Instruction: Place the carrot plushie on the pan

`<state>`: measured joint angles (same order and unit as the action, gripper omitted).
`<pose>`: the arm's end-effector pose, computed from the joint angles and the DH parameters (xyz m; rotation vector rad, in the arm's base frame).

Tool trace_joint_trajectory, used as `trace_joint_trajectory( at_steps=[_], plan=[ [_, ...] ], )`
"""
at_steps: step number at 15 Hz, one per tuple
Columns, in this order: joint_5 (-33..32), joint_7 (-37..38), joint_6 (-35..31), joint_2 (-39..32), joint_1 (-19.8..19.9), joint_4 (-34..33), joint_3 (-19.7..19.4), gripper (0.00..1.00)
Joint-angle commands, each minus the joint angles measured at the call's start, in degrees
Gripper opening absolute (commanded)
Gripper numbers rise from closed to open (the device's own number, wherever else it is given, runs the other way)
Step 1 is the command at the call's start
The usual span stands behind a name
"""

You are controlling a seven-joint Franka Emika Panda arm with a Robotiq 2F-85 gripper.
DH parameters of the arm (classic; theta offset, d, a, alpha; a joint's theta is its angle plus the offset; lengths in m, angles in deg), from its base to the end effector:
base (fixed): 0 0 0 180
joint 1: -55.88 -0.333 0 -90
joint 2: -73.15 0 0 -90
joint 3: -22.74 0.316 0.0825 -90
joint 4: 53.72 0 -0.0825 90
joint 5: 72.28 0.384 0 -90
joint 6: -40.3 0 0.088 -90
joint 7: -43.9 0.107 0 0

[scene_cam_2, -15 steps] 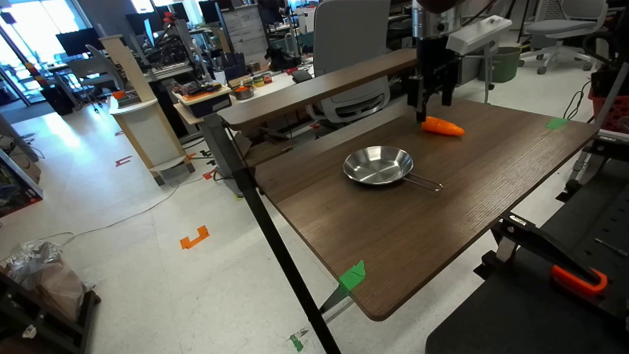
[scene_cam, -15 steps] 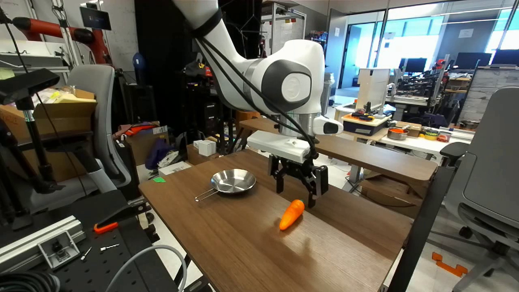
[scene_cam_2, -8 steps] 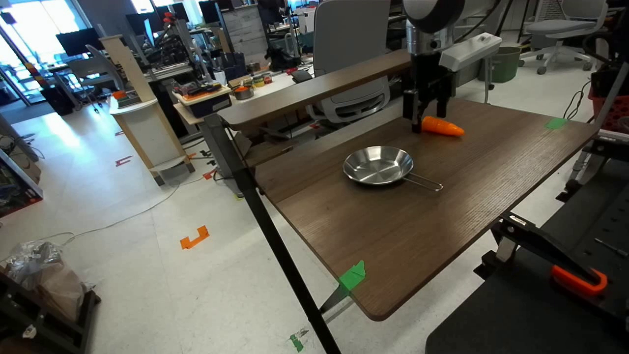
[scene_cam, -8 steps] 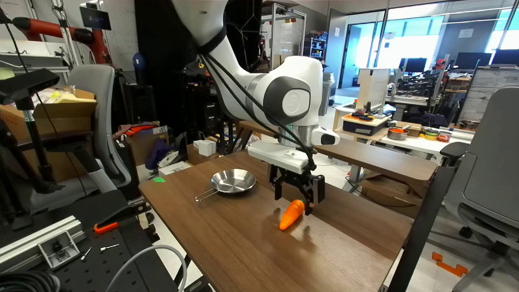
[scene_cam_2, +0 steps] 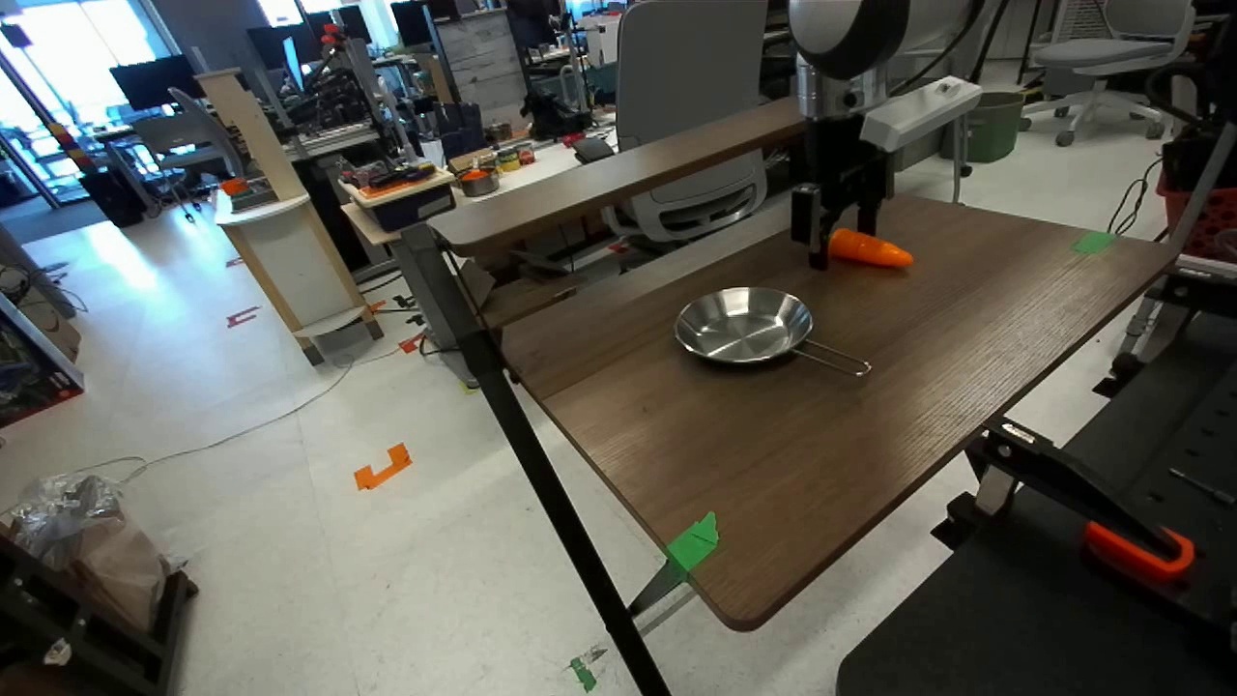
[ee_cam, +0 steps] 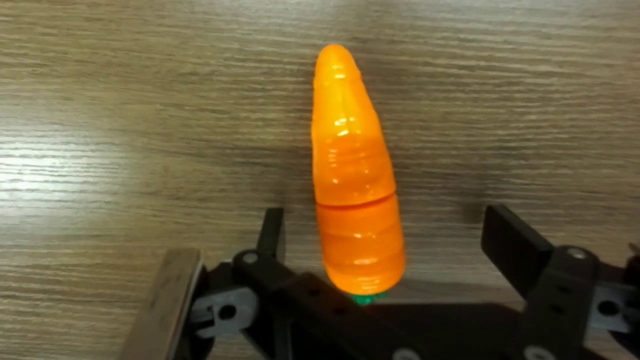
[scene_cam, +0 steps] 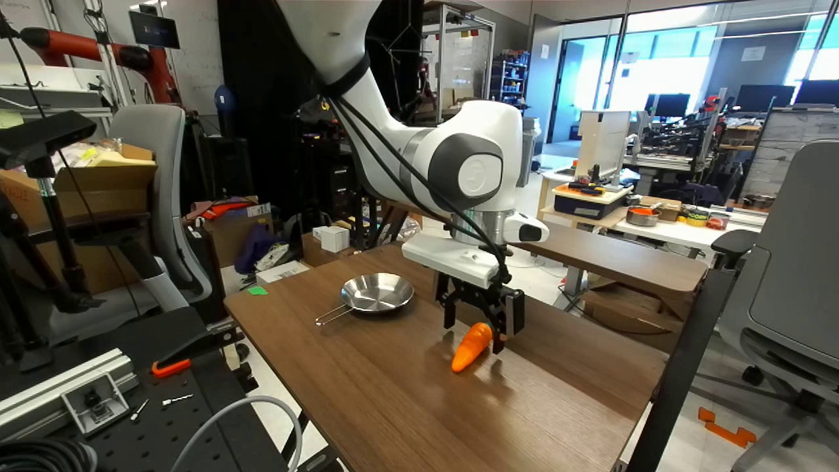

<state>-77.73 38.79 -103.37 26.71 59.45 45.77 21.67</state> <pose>0.6510 -0.0514 0.1088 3.0727 0.1407 -0.0697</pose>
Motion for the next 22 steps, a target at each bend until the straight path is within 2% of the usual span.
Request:
trace_joint_trajectory(
  at_steps=[1, 2, 3, 5, 12, 17, 22],
  plan=[
    [0.7, -1.2, 2.1, -1.3, 0.3, -2.4, 0.3, 0.94],
    [0.7, -1.2, 2.2, -1.3, 0.3, -2.5, 0.3, 0.94],
    [0.7, -1.2, 2.3, -1.4, 0.3, -2.5, 0.3, 0.71],
    [0.7, -1.2, 2.6, -1.5, 0.4, -2.8, 0.4, 0.67],
    [1.1, -1.4, 4.0, -0.7, 0.5, -3.1, 0.9, 0.16],
    [1.5, -1.5, 5.1, 2.4, 0.6, -1.2, 1.3, 0.16],
    [3.2, -2.4, 9.7, 11.5, 0.9, 3.3, 3.0, 0.16]
  ],
)
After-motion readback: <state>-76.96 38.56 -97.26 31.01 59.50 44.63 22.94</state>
